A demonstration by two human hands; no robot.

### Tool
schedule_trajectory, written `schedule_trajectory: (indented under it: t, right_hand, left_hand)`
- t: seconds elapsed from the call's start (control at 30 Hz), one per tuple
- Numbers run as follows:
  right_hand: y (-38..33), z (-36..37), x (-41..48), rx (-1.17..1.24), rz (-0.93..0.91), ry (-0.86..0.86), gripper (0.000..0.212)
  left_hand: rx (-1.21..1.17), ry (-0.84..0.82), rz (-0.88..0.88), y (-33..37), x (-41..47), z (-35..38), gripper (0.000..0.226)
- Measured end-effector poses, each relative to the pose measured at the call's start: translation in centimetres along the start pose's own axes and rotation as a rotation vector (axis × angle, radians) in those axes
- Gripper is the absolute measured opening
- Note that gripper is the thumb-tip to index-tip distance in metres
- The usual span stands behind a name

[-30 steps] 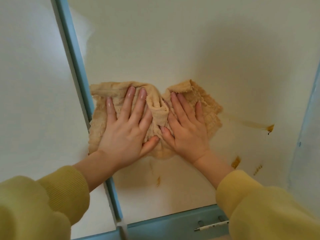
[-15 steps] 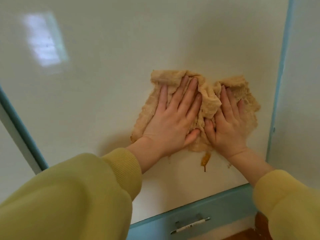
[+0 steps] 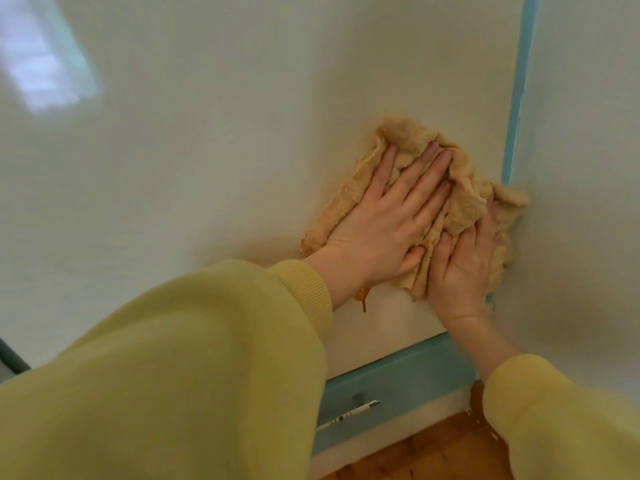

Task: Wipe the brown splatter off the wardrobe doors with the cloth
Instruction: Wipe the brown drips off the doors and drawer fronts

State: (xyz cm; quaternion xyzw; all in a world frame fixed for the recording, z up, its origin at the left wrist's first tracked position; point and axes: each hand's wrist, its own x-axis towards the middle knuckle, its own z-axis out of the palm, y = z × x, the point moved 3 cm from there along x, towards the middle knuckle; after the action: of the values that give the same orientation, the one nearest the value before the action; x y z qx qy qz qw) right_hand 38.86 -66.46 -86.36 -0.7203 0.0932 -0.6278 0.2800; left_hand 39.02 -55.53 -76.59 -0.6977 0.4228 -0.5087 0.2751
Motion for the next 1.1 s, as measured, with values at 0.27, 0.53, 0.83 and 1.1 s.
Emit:
schedule_trajectory:
  t: [0.27,0.53,0.83,1.1]
  right_hand:
    - [-2.4,1.6,-6.9,0.107,0.285,0.085,0.052]
    - [-6.7,2.1,-9.0,0.17,0.375,-0.012,0.061]
    - [-13.0,2.4,-9.6,0.348,0.426,-0.08,0.071]
    - [-21.3,5.2,-9.7,0.281,0.215,-0.097,0.052]
  left_hand:
    - [0.015,-0.055,0.225,1.4,-3.9,0.9,0.069]
    - [0.065,-0.035,0.325,-2.0,-9.0,1.1,0.069]
    - [0.06,-0.034,0.289,-8.1,-16.8,0.2,0.066]
    - [0.097,-0.121,0.071,-13.0,-24.6,-0.9,0.062]
